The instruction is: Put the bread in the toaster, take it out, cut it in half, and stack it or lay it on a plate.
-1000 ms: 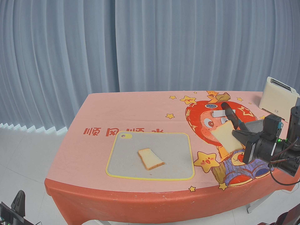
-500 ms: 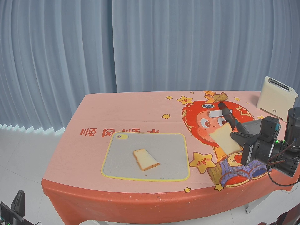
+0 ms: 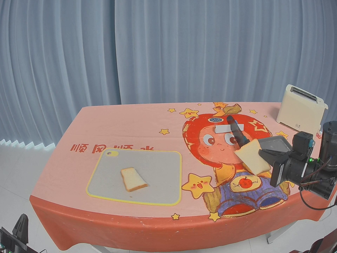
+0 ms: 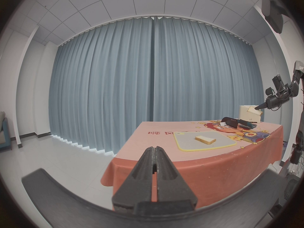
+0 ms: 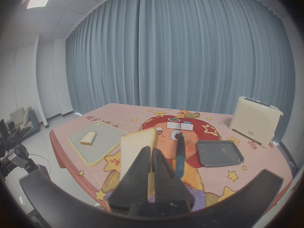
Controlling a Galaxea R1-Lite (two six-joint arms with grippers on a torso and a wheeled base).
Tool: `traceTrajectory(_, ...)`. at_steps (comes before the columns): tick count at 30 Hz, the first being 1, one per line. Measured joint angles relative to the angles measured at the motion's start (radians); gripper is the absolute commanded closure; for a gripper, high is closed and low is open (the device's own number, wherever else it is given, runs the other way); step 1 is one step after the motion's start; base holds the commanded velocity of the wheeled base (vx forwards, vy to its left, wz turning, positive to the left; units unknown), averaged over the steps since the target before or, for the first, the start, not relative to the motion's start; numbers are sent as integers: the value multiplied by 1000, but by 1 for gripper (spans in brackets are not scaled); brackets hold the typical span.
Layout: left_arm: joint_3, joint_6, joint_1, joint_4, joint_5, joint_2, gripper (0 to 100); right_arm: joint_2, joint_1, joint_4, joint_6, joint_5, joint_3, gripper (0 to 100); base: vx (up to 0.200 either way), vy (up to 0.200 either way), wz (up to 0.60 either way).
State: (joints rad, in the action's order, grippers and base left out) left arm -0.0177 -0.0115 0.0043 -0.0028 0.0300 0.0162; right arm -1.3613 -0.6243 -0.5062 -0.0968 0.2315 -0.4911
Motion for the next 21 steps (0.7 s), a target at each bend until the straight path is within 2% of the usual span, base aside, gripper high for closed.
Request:
traceTrajectory(11,0,0,0,0,0,0,100,2,3,-1,0,2,-1,100,0,-200,0)
traceTrajectory(21,0,2,0,0,-6,0,100,2,9,-1,-1,14,-2,100,0,0,0)
